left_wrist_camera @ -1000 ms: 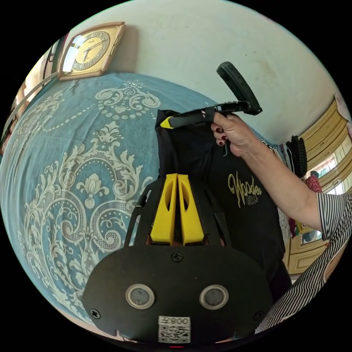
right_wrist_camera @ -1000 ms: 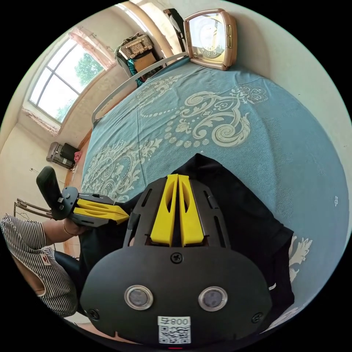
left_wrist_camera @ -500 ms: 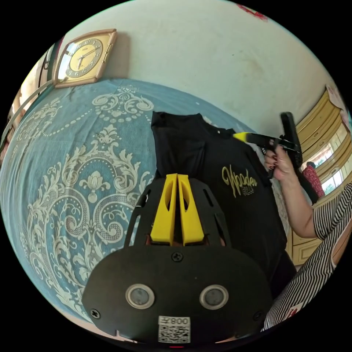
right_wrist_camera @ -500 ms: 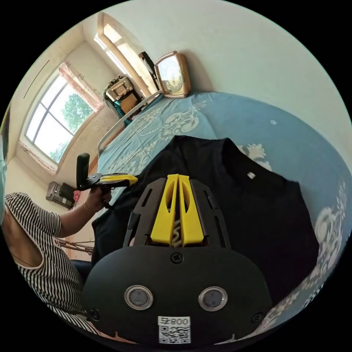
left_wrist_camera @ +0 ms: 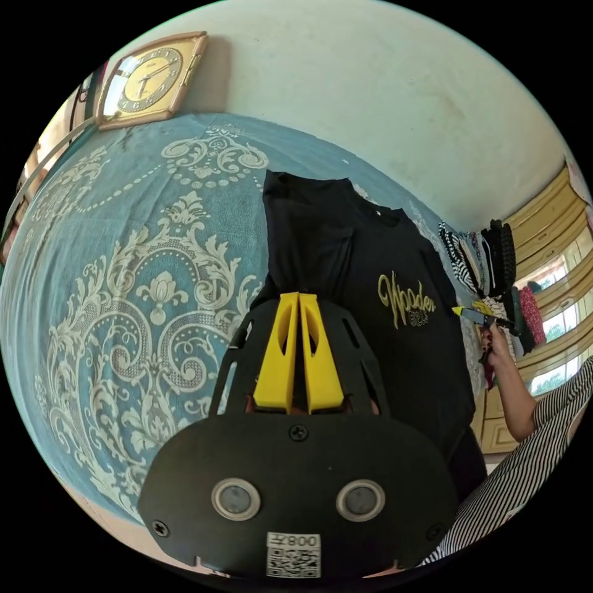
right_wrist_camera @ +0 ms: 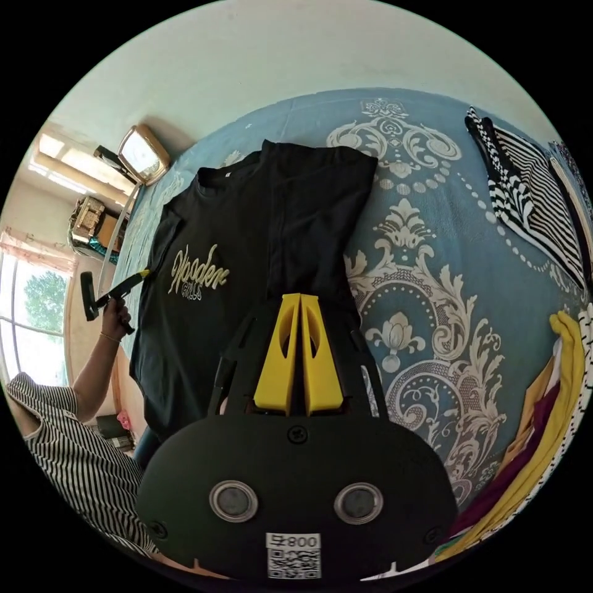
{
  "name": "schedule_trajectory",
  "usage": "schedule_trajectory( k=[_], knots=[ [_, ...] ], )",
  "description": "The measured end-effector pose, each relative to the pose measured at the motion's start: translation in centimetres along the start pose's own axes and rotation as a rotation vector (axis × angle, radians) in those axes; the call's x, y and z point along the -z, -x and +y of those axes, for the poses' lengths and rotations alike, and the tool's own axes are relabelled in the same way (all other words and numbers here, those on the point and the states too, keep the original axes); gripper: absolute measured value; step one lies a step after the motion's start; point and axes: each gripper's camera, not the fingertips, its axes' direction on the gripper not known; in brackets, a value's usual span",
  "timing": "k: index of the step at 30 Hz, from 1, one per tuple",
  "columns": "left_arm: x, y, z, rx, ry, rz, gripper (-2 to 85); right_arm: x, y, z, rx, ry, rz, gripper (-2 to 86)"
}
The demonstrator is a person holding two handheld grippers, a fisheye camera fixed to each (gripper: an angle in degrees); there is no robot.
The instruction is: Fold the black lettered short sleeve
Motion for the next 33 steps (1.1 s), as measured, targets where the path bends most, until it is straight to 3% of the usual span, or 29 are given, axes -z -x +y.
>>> schedule_trajectory(
  k=[4, 13, 20, 27, 33],
  knots=[
    [3.4, -0.7, 2.2, 0.064, -0.045, 0.055, 0.2, 1.6, -0.3, 3.2, 0.043, -0.071, 0.037, 0.1],
    [8.1, -2.2, 9.2, 0.15, 0.075, 0.103, 0.1, -1.9, -3.9, 14.0, -0.041, 0.106, -0.173, 0.1],
    [8.7, -4.6, 12.5, 0.147, 0.151, 0.17, 0.1, -3.0, -5.2, 24.7, -0.073, 0.21, -0.167, 0.1],
    [7.0, -7.6, 4.5, 0.019, 0.067, 0.105, 0.1, -4.8, -5.7, 27.9, -0.064, 0.182, -0.168, 0.1],
    [2.2, -9.8, -5.1, -0.087, 0.105, -0.042, 0.1, -5.0, -5.3, 22.3, 0.072, 0.054, -0.08, 0.1]
  ],
)
